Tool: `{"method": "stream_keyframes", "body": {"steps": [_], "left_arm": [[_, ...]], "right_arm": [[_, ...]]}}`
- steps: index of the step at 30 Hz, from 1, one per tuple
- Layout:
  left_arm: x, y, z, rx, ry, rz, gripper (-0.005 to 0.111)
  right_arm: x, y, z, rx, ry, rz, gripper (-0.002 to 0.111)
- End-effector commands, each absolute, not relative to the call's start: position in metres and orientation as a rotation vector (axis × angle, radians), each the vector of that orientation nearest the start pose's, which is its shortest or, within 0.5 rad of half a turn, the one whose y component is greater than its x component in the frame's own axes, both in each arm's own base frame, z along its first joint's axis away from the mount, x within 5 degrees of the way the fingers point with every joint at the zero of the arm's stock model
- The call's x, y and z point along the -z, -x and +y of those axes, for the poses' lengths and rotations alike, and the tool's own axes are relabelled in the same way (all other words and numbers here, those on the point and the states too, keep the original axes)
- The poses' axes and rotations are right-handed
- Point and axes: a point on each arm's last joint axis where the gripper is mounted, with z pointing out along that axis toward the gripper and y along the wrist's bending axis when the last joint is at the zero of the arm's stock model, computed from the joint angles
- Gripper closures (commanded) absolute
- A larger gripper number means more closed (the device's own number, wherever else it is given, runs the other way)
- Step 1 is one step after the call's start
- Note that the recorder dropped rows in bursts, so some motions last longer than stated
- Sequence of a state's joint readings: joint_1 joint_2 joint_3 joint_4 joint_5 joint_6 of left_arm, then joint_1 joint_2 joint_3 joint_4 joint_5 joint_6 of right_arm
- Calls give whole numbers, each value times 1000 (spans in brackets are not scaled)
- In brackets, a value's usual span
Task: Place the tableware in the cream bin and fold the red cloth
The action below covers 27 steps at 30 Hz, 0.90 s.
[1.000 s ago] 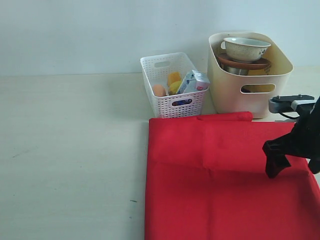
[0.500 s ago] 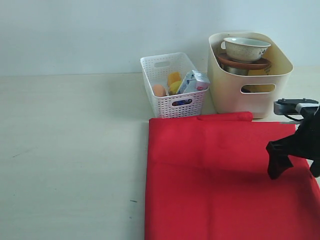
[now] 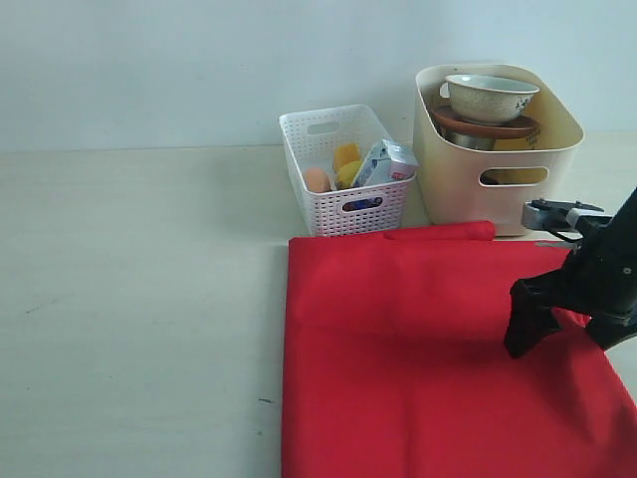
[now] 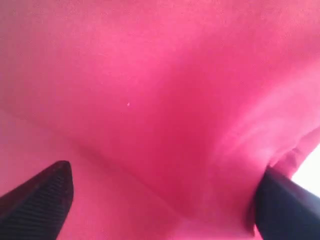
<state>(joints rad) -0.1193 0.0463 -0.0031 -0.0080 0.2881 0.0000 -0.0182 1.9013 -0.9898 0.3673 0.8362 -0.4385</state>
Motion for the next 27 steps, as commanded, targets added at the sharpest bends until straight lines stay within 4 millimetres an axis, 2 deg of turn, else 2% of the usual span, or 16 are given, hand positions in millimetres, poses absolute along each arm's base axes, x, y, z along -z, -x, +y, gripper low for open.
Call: {"method": "stream_keyframes", "body": {"steps": [1,4,5,6,7,11,15,19,22,27], "left_arm": [[-186,-57,-7,108,-82,1800,107],[-186,-57,-7,108,-82,1800,107],[-186,-57,-7,108,-82,1800,107],[-186,-57,-7,108,-82,1800,107],[-186,-57,-7,108,-82,1800,107],[-186,-57,-7,108,-82,1800,107],[-186,-57,-7,108,-82,1800,107],[-186,-57,-7,108,-82,1800,107],[-186,-57,-7,108,-82,1800,107],[-186,-57,-7,108,-82,1800,107]], "right_arm": [[-114,-310,21,-471,243,3128,29],[-114,-311,20,-459,235,3123,61],[-114,-311,20,-459,235,3123,80],[-114,-311,20,-452,243,3124,91],[-113,-311,19,-437,259,3128,108],[-113,-310,17,-412,288,3133,108],[-111,-308,4,-195,263,3200,108],[-110,-306,-7,-47,244,3234,108],[-111,-303,-23,12,165,3268,108],[-111,-296,-61,8,-34,3291,108]]}}
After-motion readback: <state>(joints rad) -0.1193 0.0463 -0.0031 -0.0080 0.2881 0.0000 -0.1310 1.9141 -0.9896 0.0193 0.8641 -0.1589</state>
